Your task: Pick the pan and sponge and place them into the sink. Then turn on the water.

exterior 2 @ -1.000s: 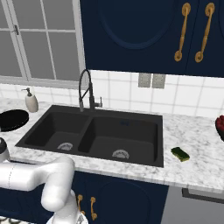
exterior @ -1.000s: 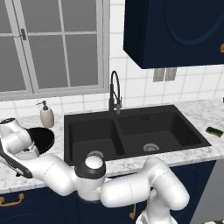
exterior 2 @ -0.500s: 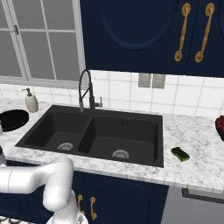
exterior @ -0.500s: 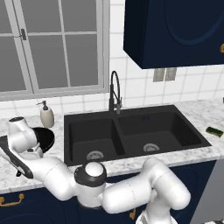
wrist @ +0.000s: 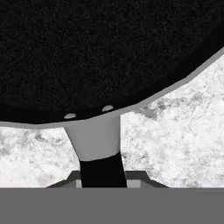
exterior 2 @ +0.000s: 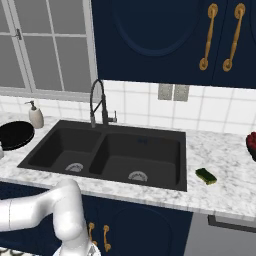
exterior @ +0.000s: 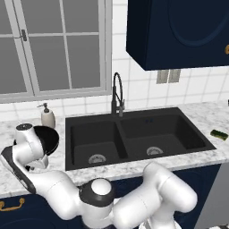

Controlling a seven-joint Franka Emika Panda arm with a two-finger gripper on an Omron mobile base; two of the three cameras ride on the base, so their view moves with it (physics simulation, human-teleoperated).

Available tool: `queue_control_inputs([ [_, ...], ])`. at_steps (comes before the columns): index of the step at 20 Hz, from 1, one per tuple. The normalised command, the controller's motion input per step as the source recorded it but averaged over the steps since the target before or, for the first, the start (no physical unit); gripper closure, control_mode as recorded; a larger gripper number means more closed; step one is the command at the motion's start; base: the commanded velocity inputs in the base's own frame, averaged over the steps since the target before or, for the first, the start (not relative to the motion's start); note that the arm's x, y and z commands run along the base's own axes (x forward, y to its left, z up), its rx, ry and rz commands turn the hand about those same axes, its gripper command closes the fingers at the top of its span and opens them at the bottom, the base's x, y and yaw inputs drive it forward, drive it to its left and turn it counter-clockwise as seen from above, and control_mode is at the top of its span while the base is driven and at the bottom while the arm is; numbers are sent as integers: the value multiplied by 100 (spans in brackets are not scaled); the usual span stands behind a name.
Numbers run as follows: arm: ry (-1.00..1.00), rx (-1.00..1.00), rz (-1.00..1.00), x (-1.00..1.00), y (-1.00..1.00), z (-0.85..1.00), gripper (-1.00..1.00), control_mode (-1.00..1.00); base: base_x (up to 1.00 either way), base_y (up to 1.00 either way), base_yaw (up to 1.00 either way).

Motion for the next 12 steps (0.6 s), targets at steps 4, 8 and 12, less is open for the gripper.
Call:
queue_control_inputs([
  [4,0,0,-6,-29,-14,74,100,-100,0,0,0],
  [8,0,2,-1,-28,-40,78,100,-100,0,0,0],
  [12,2,7,0,-16,-65,63,100,-100,0,0,0],
])
